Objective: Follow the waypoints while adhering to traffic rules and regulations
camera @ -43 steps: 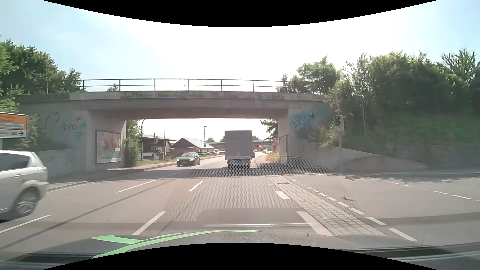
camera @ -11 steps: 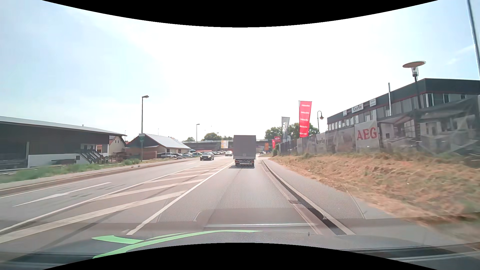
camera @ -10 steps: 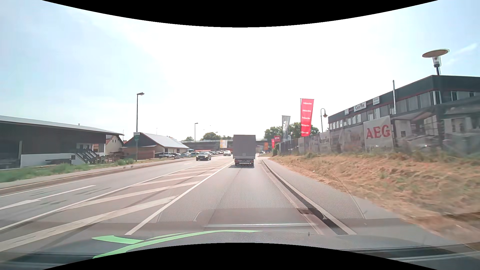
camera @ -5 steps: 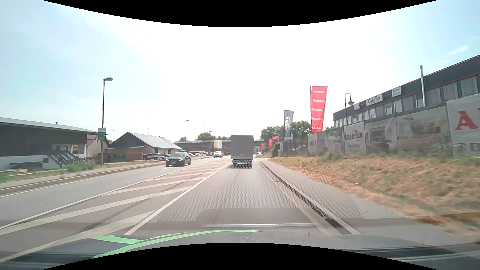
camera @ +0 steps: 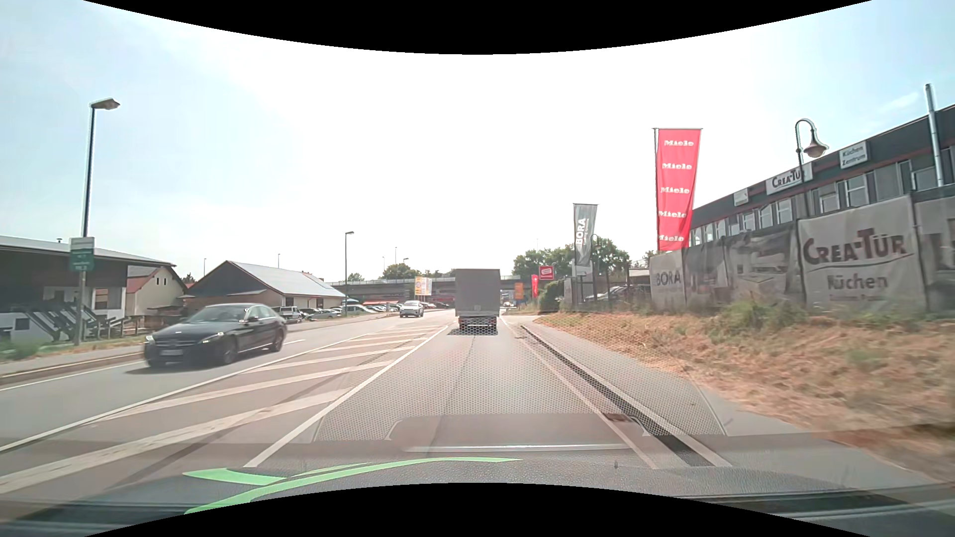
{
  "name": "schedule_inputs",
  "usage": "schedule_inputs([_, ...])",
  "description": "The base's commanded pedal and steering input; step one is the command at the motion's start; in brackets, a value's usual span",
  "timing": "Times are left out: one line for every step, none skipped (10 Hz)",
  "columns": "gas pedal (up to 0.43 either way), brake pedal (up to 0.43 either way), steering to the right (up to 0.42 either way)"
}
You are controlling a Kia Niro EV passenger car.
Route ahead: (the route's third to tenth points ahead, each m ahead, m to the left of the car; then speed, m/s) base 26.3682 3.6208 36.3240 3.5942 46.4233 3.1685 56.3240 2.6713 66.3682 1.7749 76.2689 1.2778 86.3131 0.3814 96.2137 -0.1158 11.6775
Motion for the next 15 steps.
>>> schedule_inputs([0.118, 0.0, 0.008])
schedule_inputs([0.118, 0.0, 0.006])
schedule_inputs([0.118, 0.0, 0.006])
schedule_inputs([0.118, 0.0, 0.006])
schedule_inputs([0.118, 0.0, 0.005])
schedule_inputs([0.118, 0.0, 0.003])
schedule_inputs([0.118, 0.0, 0.002])
schedule_inputs([0.118, 0.0, 0.002])
schedule_inputs([0.118, 0.0, 0.002])
schedule_inputs([0.118, 0.0, 0.001])
schedule_inputs([0.118, 0.0, 0.002])
schedule_inputs([0.118, 0.0, 0.001])
schedule_inputs([0.118, 0.0, 0.002])
schedule_inputs([0.118, 0.0, 0.001])
schedule_inputs([0.118, 0.0, 0.001])
